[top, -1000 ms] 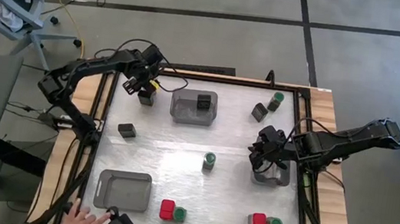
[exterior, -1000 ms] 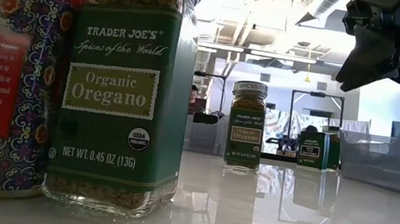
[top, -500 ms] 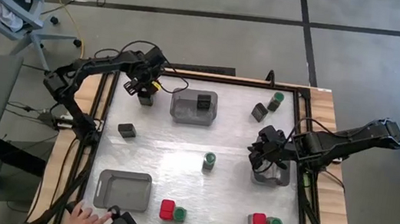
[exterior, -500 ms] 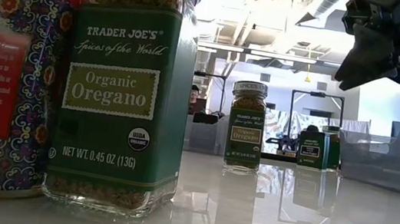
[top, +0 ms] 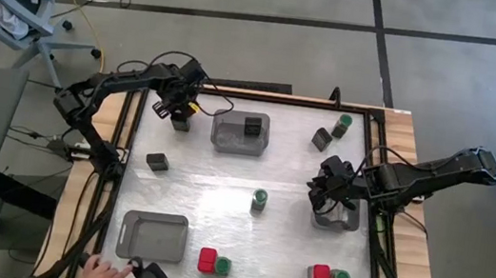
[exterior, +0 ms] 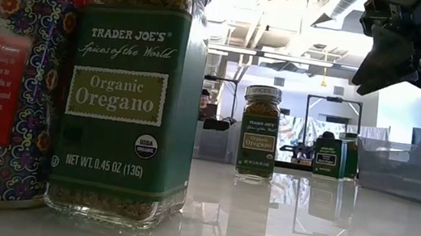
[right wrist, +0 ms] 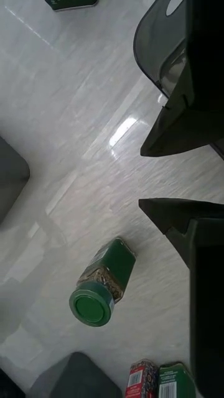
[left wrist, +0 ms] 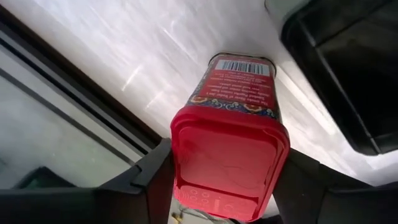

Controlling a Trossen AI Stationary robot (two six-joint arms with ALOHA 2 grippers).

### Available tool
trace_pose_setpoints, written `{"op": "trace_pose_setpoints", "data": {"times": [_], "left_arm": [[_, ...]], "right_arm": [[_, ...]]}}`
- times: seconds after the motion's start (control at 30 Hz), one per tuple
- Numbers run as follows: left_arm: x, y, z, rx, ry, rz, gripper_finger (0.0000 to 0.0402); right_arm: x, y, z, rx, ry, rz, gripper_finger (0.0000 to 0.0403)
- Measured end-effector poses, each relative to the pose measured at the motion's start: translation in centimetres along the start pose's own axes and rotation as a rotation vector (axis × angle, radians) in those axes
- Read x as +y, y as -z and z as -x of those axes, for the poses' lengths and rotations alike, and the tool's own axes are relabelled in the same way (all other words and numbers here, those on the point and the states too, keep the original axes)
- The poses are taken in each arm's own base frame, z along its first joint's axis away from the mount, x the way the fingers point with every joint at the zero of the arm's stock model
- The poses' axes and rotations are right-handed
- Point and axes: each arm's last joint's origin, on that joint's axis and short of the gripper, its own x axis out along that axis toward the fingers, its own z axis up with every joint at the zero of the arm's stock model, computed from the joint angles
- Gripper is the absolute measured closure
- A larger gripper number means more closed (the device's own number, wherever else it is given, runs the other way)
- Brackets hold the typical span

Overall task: Sort spices by type
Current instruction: Put the top left red seasoning can into the bottom black transparent bin

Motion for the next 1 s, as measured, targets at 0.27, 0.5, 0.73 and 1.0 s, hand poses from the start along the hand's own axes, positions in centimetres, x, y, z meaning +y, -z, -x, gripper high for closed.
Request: {"op": "trace_pose_setpoints", "data": {"times": [0.27, 0.5, 0.73, 1.0], "left_arm": [[-0.4, -0.3, 2.4, 0.014, -0.058, 0.089, 0.0195], [-2.3, -0.9, 7.3, 0.000, -0.128, 0.199, 0.0195], [-5.1, -2.1, 13.2, -0.039, -0.104, 0.419, 0.0195], [-6.5, -3.6, 18.9, -0.077, -0.006, 0.722, 0.0195]], "right_arm": [[0.0, 0.0, 0.0, 0.000, 0.000, 0.006, 0.0258], [0.0, 0.0, 0.0, 0.000, 0.000, 0.016, 0.0258], [0.0, 0.0, 0.0, 0.000, 0.000, 0.019, 0.0258], [0.0, 0.0, 0.0, 0.000, 0.000, 0.067, 0.0258]]}}
